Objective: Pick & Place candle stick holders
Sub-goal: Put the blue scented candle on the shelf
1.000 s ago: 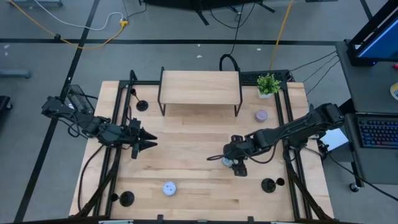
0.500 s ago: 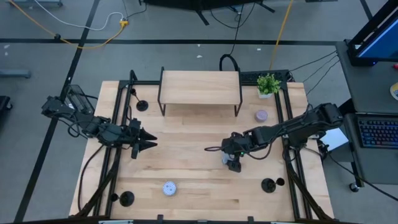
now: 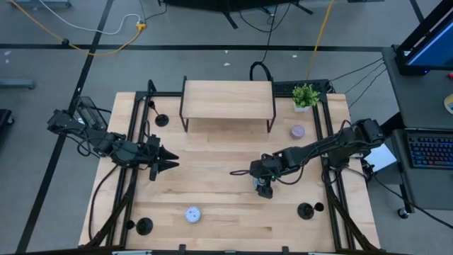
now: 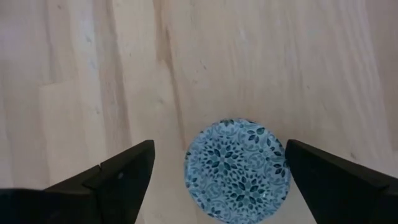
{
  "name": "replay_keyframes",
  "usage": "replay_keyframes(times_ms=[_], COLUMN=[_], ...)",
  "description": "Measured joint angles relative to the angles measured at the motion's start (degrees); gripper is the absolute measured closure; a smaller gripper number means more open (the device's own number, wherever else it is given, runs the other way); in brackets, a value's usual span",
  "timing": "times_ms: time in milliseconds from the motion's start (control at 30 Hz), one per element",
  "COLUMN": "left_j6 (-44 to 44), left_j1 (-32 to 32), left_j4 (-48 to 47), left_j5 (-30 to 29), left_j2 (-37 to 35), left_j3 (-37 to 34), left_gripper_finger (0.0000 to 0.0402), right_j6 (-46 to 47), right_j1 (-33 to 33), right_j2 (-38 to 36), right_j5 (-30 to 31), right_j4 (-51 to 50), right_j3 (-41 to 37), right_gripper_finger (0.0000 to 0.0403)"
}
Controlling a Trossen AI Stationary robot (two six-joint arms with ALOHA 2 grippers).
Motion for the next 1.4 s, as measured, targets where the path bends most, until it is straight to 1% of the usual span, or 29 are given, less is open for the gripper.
replay_keyframes(times_ms=[267,600,800,900,1100,1400], left_j6=[0.4,0.6,0.6,0.5,0.5,0.6], left_j1=[0.0,0.0,0.0,0.0,0.0,0.0], left_j4=[-0.1,-0.1,-0.1,-0.1,-0.1,-0.4], left_j5=[0.1,0.2,0.2,0.2,0.2,0.2], left_j2=[0.0,0.0,0.0,0.0,0.0,0.0], left_j3=[0.0,0.0,0.0,0.0,0.0,0.0], left_gripper_finger=[0.0231,0.0231,0.0231,0.0231,0.0231,0.0231], right_j6=[-0.2,-2.0,-3.5,-3.5,-3.5,-3.5], right_j1=[0.5,0.5,0.5,0.5,0.5,0.5], right_j2=[2.7,5.0,5.0,5.0,5.0,4.9], right_j5=[0.0,0.4,3.3,3.3,3.2,3.2], right_j4=[-1.6,-0.8,-0.6,-0.8,-2.2,-3.4], right_j3=[0.1,0.1,0.1,0.1,0.1,0.1], right_gripper_finger=[0.0045,0.0045,0.0047,0.0055,0.0088,0.0102])
